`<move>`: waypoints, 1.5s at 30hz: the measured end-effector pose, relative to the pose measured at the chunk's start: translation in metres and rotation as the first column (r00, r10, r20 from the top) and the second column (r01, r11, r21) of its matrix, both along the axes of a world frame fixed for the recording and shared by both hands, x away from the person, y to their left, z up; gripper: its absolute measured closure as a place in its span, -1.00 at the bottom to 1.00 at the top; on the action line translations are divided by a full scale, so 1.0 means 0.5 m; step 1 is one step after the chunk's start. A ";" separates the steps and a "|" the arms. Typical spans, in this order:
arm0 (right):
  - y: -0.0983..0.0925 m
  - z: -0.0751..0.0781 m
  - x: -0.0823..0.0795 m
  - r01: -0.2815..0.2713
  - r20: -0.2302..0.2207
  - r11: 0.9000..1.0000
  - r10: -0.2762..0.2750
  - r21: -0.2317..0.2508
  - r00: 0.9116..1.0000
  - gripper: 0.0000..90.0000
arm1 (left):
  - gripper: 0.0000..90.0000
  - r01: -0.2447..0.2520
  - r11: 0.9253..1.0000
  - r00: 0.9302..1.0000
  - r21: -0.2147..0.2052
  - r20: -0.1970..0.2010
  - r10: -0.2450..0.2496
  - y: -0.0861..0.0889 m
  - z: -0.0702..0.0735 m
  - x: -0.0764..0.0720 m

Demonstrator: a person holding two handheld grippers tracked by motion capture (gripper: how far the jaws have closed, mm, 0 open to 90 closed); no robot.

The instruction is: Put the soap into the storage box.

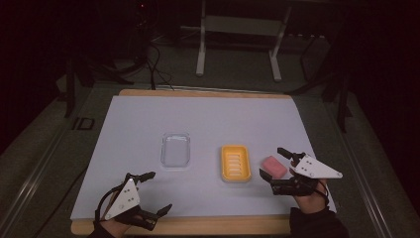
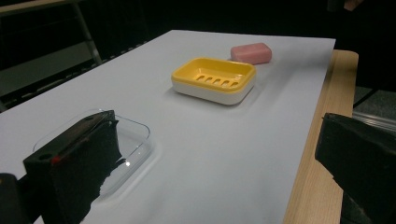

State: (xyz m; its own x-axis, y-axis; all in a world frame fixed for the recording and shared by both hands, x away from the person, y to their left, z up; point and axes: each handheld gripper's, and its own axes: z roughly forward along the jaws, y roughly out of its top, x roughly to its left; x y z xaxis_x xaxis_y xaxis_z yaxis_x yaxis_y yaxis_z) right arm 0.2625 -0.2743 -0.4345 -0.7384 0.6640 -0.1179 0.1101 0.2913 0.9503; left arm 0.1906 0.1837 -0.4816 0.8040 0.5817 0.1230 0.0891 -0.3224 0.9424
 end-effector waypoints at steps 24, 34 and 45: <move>0.002 -0.007 0.045 -0.101 -0.270 0.981 0.053 -0.168 0.961 -0.78 | -0.99 -0.001 1.000 1.000 0.004 0.000 0.001 0.000 0.000 0.000; -0.008 -0.011 0.053 -0.117 -0.350 0.953 0.012 -0.281 0.937 -0.78 | -0.99 -0.002 1.000 1.000 0.011 0.000 0.002 -0.001 -0.001 0.000; -0.025 -0.024 0.055 -0.147 -0.463 0.928 -0.031 -0.343 0.886 -0.77 | -0.99 0.001 1.000 1.000 0.020 0.000 -0.001 -0.002 -0.002 0.000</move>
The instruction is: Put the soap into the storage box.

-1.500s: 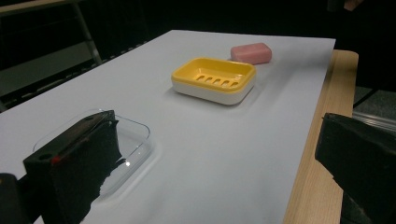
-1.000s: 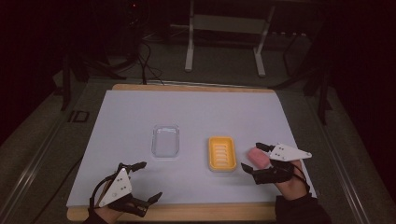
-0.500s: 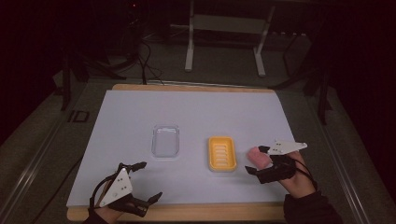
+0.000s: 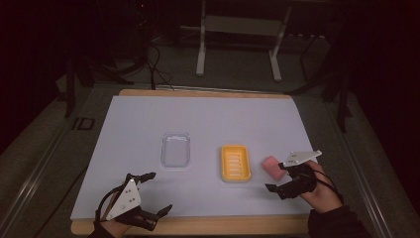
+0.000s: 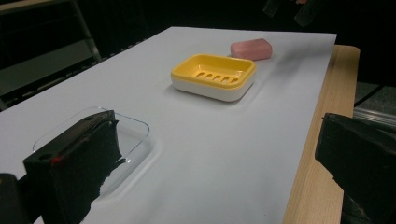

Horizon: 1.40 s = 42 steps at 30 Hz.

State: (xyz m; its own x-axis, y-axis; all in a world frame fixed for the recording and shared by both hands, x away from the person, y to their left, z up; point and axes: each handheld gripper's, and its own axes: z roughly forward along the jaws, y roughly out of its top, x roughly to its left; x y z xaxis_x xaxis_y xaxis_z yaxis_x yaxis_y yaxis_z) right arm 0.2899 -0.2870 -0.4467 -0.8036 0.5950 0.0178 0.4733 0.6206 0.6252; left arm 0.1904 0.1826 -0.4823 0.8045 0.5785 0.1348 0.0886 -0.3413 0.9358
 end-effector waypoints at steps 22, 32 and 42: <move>-0.025 -0.007 0.026 0.029 -0.222 0.990 -0.060 -0.141 0.973 -0.75 | -0.99 0.001 1.000 1.000 -0.002 -0.004 -0.001 -0.002 -0.001 0.000; -0.036 -0.009 0.042 0.021 -0.297 0.979 -0.083 -0.204 0.951 -0.75 | -0.99 0.002 1.000 1.000 -0.001 -0.005 -0.002 -0.002 -0.001 0.000; -0.045 -0.016 0.064 0.015 -0.388 0.960 -0.128 -0.281 0.913 -0.75 | -0.99 0.003 1.000 1.000 0.001 -0.005 -0.003 -0.002 -0.001 0.000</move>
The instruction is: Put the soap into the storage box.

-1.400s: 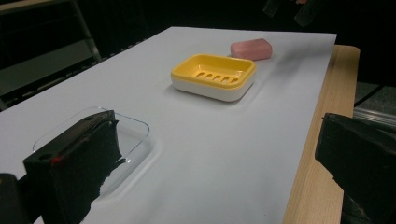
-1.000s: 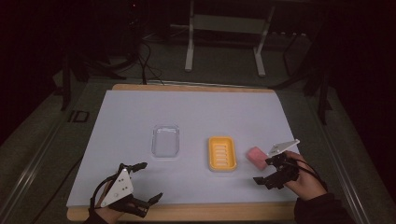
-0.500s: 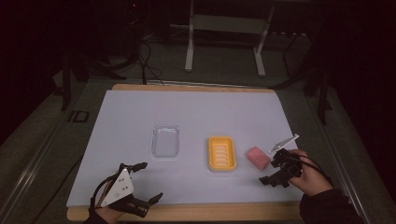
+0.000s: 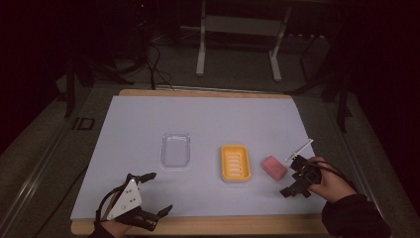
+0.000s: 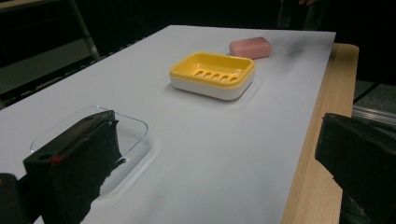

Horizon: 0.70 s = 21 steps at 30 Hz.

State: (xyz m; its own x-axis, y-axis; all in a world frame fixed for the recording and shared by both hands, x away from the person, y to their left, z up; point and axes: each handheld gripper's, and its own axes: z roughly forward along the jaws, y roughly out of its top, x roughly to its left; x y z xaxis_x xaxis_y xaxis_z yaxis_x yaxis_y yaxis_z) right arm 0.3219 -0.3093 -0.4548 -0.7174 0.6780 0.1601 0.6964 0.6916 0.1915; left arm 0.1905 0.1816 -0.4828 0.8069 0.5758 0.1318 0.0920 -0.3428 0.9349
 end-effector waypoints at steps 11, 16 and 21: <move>-0.009 0.001 0.036 0.056 -0.034 0.995 -0.059 -0.087 0.998 -0.75 | -0.99 0.001 1.000 1.000 -0.001 -0.001 -0.001 0.000 0.000 0.000; -0.008 0.002 0.052 0.055 -0.030 0.994 -0.058 -0.092 0.998 -0.76 | -0.99 0.001 1.000 1.000 0.000 -0.001 -0.001 0.000 0.000 0.000; -0.004 0.006 0.069 0.073 -0.057 0.993 -0.078 -0.088 0.995 -0.77 | -0.99 0.001 1.000 1.000 0.000 -0.002 -0.001 0.000 0.000 0.000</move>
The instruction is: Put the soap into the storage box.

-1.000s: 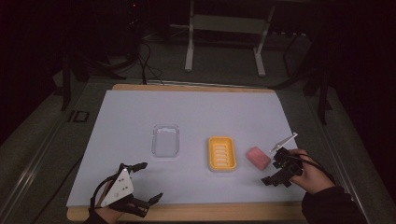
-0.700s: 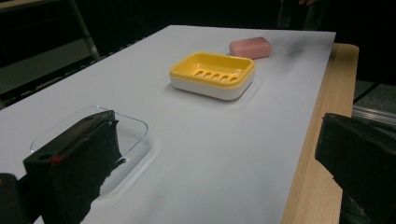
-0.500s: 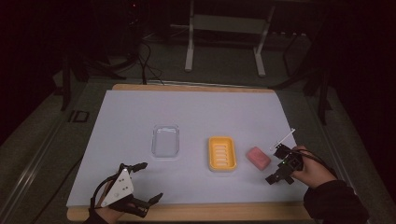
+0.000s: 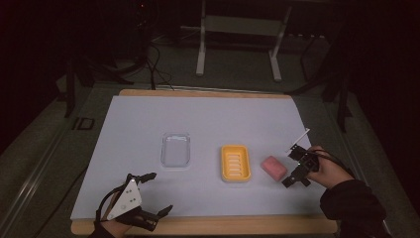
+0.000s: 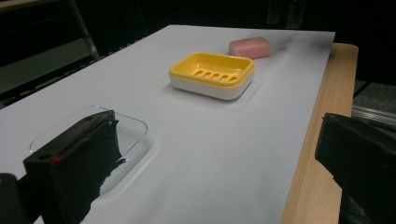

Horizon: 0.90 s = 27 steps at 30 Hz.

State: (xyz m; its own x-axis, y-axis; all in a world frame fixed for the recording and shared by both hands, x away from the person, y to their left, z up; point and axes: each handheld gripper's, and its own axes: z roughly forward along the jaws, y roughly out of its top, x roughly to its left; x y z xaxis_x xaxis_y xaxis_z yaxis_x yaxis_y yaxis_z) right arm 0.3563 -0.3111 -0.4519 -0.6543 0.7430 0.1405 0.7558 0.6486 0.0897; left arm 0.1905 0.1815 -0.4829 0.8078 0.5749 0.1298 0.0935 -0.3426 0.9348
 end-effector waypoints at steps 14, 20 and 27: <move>0.031 -0.008 0.041 0.007 0.004 0.997 -0.007 0.075 1.000 -0.76 | -0.99 0.003 1.000 1.000 0.000 -0.002 -0.003 0.000 0.000 0.000; 0.040 -0.025 0.057 0.018 0.045 0.997 -0.022 0.071 0.999 -0.71 | -0.99 0.005 1.000 1.000 0.001 -0.004 -0.005 0.000 0.000 0.000; 0.055 -0.049 0.067 -0.059 0.115 0.997 0.053 0.052 0.992 -0.71 | -0.99 0.006 1.000 1.000 0.003 -0.004 -0.006 -0.001 -0.001 0.001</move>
State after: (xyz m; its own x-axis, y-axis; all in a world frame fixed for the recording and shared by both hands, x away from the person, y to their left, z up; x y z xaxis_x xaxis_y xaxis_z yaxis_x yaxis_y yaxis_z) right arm 0.3895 -0.2835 -0.4763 -0.7089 0.6977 0.1028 0.7012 0.6816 0.2090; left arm 0.1908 0.1811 -0.4833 0.8117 0.5698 0.1281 0.0956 -0.3460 0.9334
